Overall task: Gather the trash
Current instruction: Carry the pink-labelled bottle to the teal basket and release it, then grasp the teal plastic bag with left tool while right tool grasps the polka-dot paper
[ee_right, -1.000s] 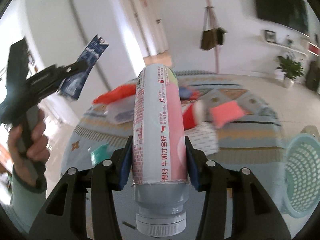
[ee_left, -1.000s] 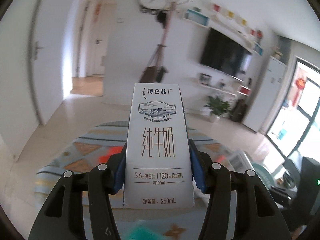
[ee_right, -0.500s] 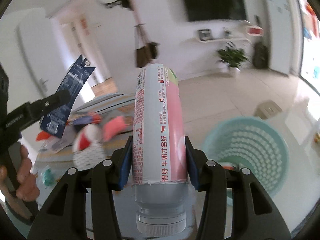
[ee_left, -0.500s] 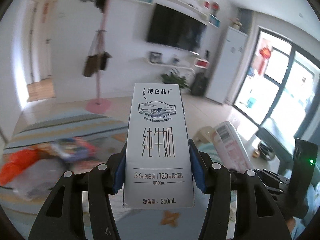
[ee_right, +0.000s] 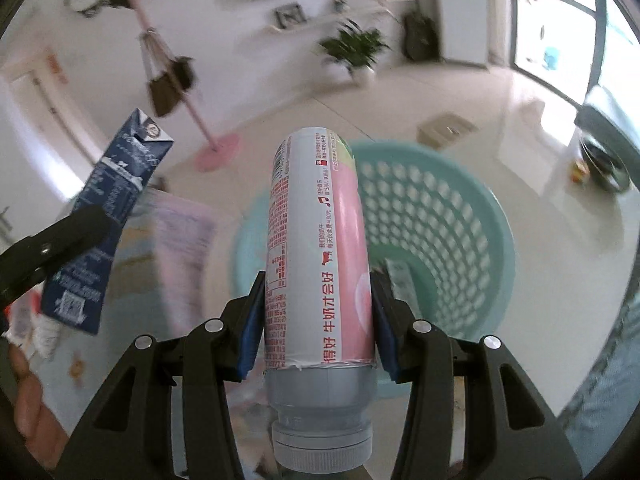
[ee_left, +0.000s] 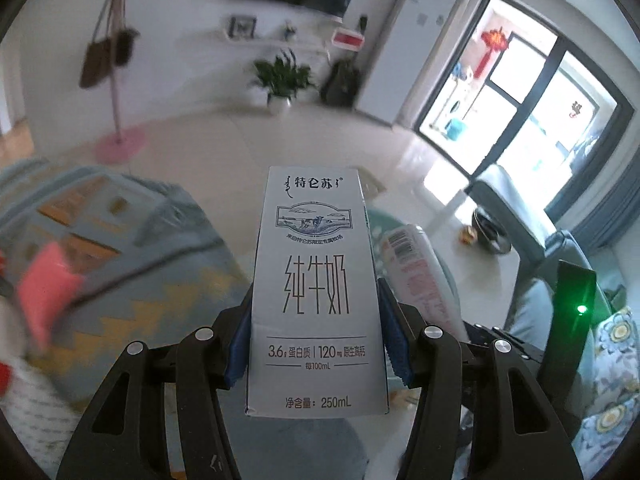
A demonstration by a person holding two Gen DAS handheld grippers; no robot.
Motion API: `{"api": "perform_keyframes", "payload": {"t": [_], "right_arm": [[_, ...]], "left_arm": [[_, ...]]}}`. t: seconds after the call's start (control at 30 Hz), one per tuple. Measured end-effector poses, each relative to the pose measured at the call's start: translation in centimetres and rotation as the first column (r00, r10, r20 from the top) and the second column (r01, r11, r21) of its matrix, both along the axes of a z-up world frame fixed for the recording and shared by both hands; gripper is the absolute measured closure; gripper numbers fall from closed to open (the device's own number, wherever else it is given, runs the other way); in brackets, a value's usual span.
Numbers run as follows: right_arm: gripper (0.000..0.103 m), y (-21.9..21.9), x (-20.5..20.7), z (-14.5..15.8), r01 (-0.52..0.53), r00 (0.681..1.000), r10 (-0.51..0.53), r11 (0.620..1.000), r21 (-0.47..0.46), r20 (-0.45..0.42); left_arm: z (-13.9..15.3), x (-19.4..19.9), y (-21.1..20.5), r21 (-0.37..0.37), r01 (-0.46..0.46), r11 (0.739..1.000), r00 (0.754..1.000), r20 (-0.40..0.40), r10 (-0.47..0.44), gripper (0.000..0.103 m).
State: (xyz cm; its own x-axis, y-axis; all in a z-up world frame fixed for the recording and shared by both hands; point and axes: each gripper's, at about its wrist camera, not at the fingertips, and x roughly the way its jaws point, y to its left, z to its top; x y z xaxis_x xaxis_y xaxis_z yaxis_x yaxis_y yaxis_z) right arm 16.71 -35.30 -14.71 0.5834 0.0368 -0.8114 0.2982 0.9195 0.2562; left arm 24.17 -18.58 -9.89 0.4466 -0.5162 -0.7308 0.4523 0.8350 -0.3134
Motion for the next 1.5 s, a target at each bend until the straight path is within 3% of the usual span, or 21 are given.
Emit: {"api": "perform_keyframes", "payload": {"t": [0.13,0.23,0.3,0.43,0.8,1.13,1.4,1.5], "right_arm": [[0.058,-1.4,0.4,-1.8,0.032,0.998,-0.032,0.999,0.015,-0.051],[0.057,-1.9,0.1,-2.2,0.044,0.997,-0.042,0.999,0.027,-0.058],[0.057,-2.4,-0.1,-2.1,0.056,0.998,-0.054,0.998,0.034,-0.045],[0.056,-3.3,-0.7,-1.8,0.078,0.997,-0.077,0.996,0.041,-0.022],[0.056,-1.7,-1.7,0.4,0.051,0.998,-0.052,0.999,0.012,0.024],[0.056,3.0,-3.2,5.6,-0.059,0.981,0.065,0.998,-0.039,0.183],[0.056,9.9,-4.3,9.0,-0.21,0.932,0.228,0.973,-0.091,0.283],[0.05,13.1,-4.7,9.8,-0.272,0.907,0.298,0.954,-0.128,0.298]], "left_arm": [[-1.8,0.7,-1.5,-0.005,-0.012,1.0,0.998,-0.063,0.011,0.048],[-2.9,0.7,-2.8,0.03,-0.006,1.0,0.998,-0.062,0.008,0.047],[-3.2,0.6,-3.1,0.05,-0.018,0.999,0.998,-0.056,0.021,0.039],[-2.8,0.1,-2.6,0.015,-0.002,1.0,0.999,-0.042,0.003,0.029],[-1.3,-2.1,-0.9,-0.006,-0.006,1.0,1.0,0.0,0.006,0.031],[3.3,-5.9,5.0,-0.078,-0.076,0.994,0.992,0.092,0.083,0.031],[7.0,-10.0,12.0,-0.159,-0.161,0.974,0.971,0.151,0.186,0.031],[7.8,-11.3,15.1,-0.188,-0.215,0.958,0.957,0.157,0.245,0.031]]}}
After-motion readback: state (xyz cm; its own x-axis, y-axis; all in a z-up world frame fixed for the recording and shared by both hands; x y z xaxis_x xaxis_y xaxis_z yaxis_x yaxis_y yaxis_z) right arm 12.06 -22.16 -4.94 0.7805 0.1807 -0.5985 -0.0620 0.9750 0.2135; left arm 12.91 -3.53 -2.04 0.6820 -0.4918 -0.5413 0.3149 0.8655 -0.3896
